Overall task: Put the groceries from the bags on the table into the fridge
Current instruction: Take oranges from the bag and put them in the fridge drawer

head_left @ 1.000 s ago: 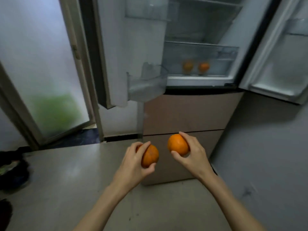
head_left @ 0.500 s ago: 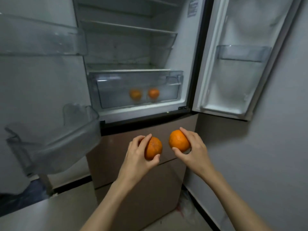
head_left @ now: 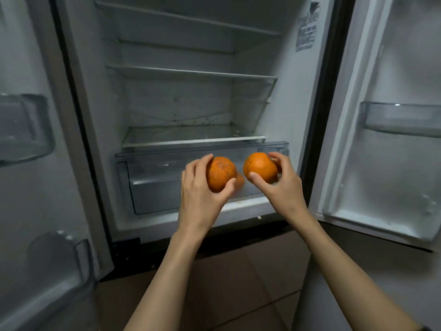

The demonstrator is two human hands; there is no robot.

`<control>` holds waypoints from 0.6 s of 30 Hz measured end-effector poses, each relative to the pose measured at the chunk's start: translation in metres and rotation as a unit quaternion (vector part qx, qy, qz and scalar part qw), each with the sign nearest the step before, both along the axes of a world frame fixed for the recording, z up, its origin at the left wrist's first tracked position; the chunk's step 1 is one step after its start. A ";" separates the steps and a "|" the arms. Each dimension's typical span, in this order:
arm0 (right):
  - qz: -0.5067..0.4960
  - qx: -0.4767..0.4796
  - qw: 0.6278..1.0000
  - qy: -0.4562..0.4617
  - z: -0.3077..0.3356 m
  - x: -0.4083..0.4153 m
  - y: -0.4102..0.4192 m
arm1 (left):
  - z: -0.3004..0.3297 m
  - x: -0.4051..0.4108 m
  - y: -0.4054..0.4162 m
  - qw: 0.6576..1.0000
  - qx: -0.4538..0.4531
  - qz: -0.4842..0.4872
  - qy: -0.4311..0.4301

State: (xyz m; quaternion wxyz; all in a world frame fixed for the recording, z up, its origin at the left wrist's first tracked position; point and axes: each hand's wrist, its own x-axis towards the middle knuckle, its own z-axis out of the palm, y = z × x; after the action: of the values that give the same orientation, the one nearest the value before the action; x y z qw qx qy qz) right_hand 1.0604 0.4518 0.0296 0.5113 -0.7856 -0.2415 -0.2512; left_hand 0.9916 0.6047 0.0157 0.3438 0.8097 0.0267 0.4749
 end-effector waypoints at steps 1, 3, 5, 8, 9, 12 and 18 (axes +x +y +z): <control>0.008 0.018 1.000 -0.002 0.010 0.016 0.006 | 0.010 0.011 0.003 1.000 -0.006 0.011 -0.007; 0.037 0.038 0.999 0.004 0.028 0.047 0.016 | 0.026 0.032 0.009 0.999 -0.002 0.040 -0.023; 0.067 0.029 0.997 0.000 0.045 0.078 0.028 | 0.040 0.051 0.017 0.998 0.014 0.062 -0.024; 0.085 -0.022 0.996 0.002 0.066 0.117 0.045 | 0.058 0.078 0.037 0.996 0.022 0.088 0.026; 0.092 -0.041 0.995 0.012 0.071 0.129 0.051 | 0.064 0.086 0.045 0.994 0.022 0.098 0.053; 0.106 -0.112 0.987 0.033 0.073 0.158 0.066 | 0.071 0.106 0.065 0.981 0.036 0.123 0.146; 0.120 -0.161 0.979 0.043 0.066 0.184 0.080 | 0.072 0.137 0.076 0.961 0.040 0.141 0.233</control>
State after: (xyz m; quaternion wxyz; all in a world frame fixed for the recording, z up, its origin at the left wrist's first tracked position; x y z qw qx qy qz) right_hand 1.2442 0.5322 0.0955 0.4142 -0.8333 -0.3488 -0.1116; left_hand 1.1287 0.6807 0.0877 0.2251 0.8990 0.2011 0.3172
